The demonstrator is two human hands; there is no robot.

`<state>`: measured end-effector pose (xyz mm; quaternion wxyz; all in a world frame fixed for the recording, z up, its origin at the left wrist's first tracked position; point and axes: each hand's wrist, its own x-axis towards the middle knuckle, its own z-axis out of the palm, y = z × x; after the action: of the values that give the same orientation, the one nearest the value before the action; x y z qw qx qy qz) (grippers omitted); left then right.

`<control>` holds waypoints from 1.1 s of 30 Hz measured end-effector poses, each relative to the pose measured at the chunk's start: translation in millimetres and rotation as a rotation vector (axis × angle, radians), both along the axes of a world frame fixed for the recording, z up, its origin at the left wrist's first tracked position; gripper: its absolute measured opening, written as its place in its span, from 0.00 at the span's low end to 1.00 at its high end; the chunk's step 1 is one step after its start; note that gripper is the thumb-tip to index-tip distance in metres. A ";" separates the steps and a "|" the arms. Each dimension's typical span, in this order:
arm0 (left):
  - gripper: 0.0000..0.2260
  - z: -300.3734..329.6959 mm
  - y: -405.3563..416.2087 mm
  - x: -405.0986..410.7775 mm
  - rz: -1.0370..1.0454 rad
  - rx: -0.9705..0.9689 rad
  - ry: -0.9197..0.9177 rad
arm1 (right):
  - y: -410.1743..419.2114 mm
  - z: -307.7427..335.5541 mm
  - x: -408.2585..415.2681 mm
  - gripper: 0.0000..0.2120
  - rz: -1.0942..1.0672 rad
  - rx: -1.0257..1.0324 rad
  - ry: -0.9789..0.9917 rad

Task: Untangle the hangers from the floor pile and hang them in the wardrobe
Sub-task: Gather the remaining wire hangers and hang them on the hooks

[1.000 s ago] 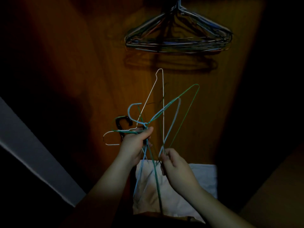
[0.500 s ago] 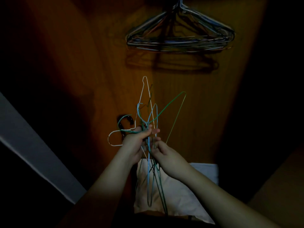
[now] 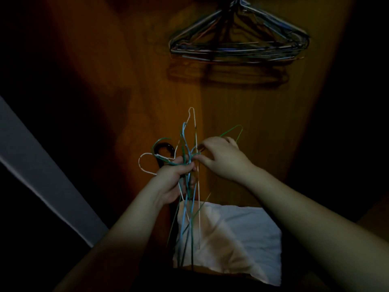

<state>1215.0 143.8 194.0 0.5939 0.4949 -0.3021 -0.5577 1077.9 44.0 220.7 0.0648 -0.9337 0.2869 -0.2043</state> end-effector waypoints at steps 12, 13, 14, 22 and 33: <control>0.14 -1.9 7.7 16.2 -0.033 0.045 0.172 | -15.4 9.8 3.9 0.16 0.186 -0.119 0.051; 0.15 -4.3 8.3 18.6 -0.045 0.031 0.204 | -16.4 9.6 2.1 0.15 0.193 -0.123 0.038; 0.16 -6.8 8.6 21.5 -0.055 0.015 0.235 | -18.0 9.1 0.1 0.15 0.197 -0.124 0.025; 0.03 -9.0 -2.3 23.4 0.194 0.104 0.345 | -20.4 13.3 -15.6 0.24 0.281 -0.105 -0.017; 0.09 4.2 -15.4 21.0 0.299 0.101 0.366 | -28.4 20.6 -40.8 0.22 0.255 -0.171 0.036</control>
<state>1236.0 128.4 198.2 0.6891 0.4540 -0.0846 -0.5585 1037.0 15.6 241.3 0.0051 -0.9682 0.1486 -0.2012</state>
